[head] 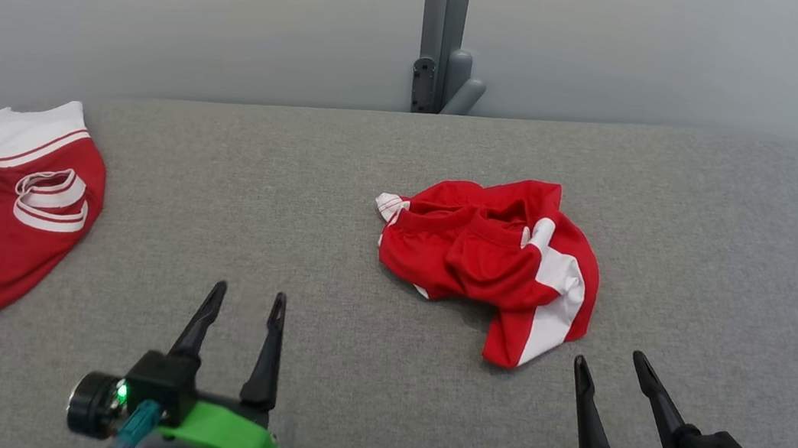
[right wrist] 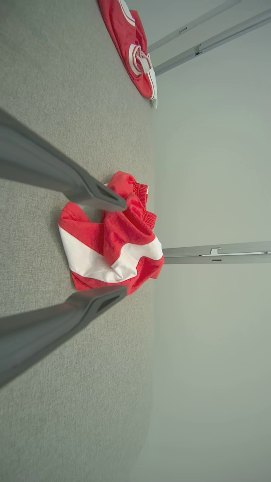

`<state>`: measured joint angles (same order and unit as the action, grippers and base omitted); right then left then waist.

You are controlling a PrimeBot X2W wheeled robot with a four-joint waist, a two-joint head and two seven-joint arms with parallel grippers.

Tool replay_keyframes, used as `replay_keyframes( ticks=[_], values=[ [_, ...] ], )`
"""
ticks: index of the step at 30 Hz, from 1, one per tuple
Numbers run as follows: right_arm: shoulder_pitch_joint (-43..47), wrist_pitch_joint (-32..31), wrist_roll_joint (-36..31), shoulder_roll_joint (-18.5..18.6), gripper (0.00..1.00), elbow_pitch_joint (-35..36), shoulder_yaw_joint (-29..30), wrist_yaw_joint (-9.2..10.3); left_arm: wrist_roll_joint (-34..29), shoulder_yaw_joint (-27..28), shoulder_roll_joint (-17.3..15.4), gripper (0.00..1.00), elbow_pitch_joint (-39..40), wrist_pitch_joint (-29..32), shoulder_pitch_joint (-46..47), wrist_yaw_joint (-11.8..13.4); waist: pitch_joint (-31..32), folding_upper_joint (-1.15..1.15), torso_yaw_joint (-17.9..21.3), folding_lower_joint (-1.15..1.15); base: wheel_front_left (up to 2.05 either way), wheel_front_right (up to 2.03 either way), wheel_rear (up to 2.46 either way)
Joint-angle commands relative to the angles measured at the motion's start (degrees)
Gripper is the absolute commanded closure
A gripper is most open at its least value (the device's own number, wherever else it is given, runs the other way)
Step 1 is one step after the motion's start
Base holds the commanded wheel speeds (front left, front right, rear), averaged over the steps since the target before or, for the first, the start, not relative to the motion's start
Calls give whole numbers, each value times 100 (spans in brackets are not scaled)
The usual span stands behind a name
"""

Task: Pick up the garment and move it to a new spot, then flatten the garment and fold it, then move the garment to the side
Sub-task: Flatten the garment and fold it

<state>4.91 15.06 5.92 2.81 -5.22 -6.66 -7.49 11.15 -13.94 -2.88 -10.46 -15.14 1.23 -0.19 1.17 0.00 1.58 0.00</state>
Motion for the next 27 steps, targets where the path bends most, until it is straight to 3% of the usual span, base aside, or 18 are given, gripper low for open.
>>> replay_keyframes(
  ticks=[1,12,22,27],
  values=[
    [-89,15,-1,15,0,-2,-23,0,31,-60,-4,0,-116,0,197,-64,-74,0,78,0,0,0,0],
    [-340,15,85,12,0,7,-180,0,172,-1154,-11,0,-1848,0,2250,-442,-547,0,778,0,0,0,0],
    [-552,15,253,11,0,54,-86,0,229,-2416,-13,0,-3220,257,3947,-574,-993,0,1309,0,0,0,0],
    [-629,15,300,11,0,81,-200,0,433,-2874,-16,0,-3647,677,4407,-545,-1108,0,1494,0,0,0,0]
  ],
)
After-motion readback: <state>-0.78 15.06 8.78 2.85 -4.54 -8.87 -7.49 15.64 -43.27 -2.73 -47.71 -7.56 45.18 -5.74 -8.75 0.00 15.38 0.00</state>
